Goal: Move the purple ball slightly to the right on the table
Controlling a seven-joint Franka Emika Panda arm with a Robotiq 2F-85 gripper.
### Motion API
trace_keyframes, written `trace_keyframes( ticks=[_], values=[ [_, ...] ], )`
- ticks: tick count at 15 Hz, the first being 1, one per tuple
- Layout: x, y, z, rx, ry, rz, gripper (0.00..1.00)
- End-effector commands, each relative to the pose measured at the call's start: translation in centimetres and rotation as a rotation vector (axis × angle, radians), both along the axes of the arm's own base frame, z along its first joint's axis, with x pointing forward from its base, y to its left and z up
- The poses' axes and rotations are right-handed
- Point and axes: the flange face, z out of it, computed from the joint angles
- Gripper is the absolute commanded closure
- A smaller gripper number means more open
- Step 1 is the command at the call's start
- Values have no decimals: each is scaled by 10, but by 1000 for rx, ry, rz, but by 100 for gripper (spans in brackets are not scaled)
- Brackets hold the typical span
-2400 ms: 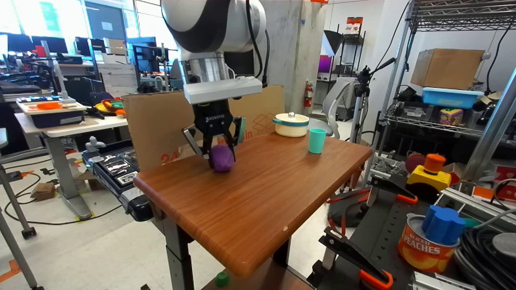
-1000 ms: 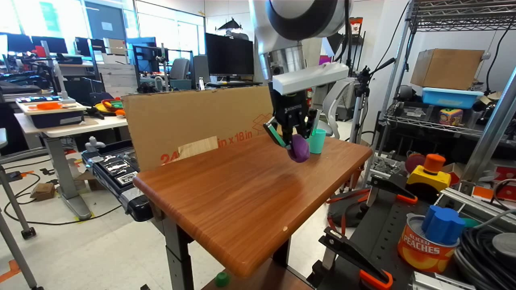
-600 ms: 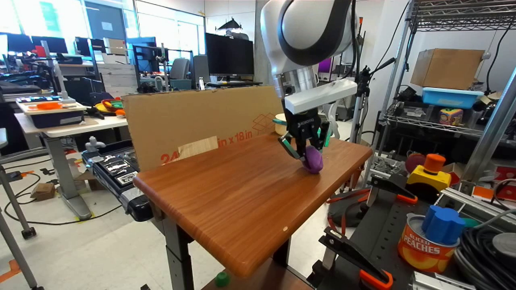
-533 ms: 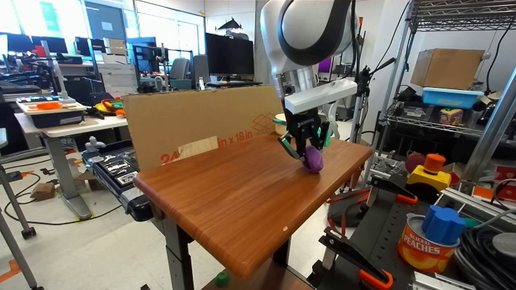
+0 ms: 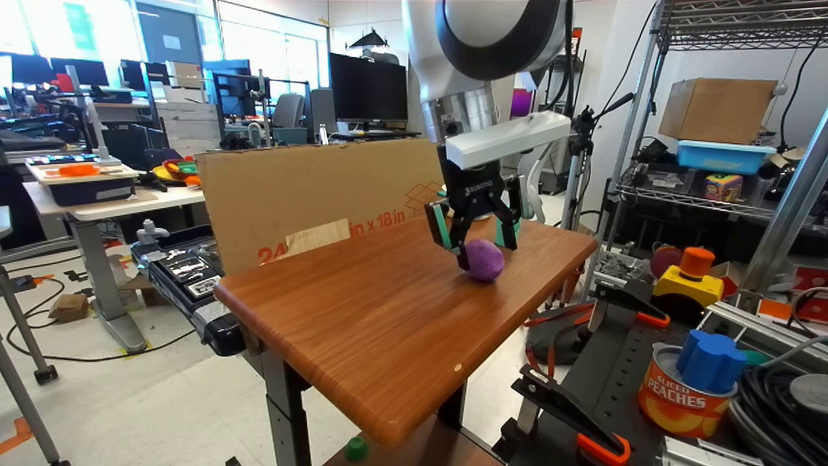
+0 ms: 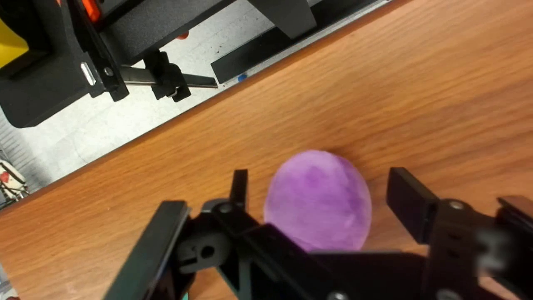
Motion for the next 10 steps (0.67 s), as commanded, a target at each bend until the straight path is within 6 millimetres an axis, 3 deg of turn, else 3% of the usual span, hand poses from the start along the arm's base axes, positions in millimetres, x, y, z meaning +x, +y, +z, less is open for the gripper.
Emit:
trace_keyframes(
  ticks=[1, 4, 5, 7, 10],
  values=[
    [-32, 32, 68, 8, -23, 43, 0],
    [-48, 59, 130, 75, -148, 99, 0],
    [-26, 52, 93, 35, -81, 80, 0],
    [-38, 62, 127, 57, -138, 95, 0],
    [-47, 61, 133, 59, -147, 97, 0]
  ],
)
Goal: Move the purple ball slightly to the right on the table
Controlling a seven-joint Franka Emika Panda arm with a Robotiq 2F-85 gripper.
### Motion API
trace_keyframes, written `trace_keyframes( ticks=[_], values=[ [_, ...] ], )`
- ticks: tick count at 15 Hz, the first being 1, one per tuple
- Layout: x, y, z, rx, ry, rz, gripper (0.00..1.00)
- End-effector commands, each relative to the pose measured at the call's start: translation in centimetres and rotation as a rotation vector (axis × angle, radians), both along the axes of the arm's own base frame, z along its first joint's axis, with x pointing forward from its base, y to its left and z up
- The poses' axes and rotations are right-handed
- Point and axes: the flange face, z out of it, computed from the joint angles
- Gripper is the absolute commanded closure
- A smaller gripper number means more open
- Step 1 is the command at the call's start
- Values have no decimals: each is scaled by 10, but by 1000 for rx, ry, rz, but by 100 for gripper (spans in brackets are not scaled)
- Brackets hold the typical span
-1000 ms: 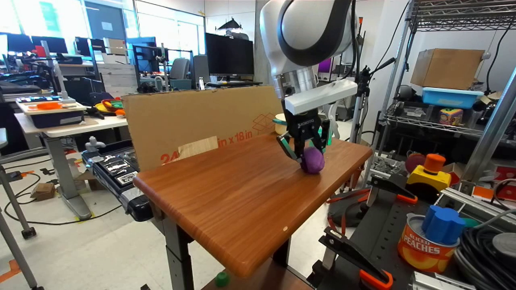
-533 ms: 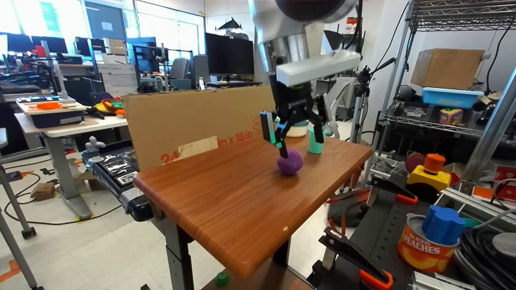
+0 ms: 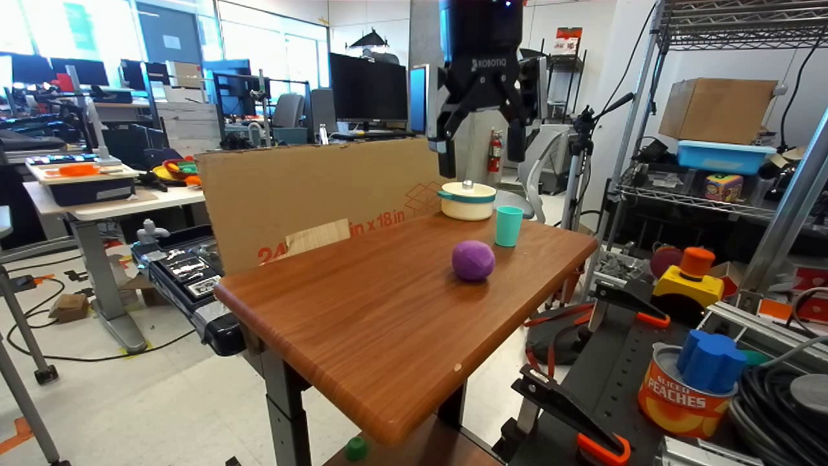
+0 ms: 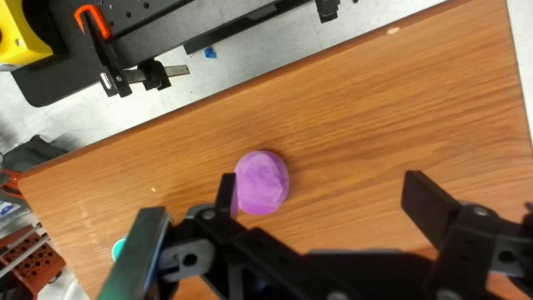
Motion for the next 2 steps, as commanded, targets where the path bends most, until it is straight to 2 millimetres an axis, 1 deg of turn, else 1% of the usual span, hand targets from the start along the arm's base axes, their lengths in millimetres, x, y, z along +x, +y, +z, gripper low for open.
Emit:
trace_keyframes(
  ticks=[1, 2],
  values=[
    [0, 0, -2, -1, 5, 0, 0],
    [-1, -1, -3, -1, 7, 0, 0]
  ],
)
